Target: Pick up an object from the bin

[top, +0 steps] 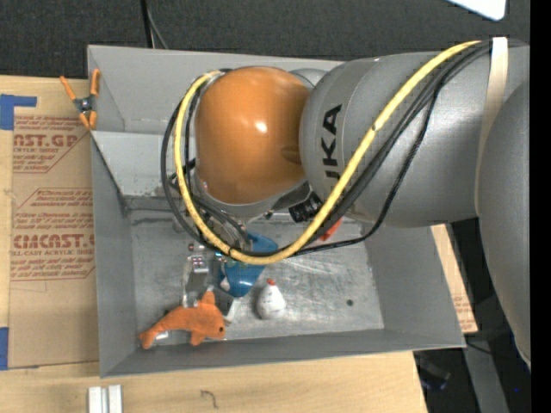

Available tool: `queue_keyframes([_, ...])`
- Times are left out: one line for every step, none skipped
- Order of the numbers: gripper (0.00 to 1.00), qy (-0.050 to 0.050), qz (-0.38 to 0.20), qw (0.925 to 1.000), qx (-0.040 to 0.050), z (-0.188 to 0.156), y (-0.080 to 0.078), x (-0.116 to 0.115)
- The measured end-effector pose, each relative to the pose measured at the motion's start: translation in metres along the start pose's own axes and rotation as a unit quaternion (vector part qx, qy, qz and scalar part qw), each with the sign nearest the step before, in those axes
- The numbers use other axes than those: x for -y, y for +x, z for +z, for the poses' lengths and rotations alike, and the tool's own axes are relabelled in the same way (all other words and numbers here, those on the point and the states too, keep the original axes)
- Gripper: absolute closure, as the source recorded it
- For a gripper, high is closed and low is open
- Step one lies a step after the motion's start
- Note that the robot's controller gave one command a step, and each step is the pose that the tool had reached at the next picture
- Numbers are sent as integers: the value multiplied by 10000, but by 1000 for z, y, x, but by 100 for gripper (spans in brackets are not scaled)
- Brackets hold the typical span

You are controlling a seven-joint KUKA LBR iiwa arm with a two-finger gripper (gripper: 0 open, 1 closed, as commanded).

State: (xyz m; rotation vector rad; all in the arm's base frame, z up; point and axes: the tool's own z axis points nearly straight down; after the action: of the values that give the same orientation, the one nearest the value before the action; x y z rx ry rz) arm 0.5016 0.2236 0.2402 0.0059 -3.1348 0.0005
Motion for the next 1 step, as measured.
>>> queue_keyframes([0, -8, 14, 10000, 38, -4, -2, 1])
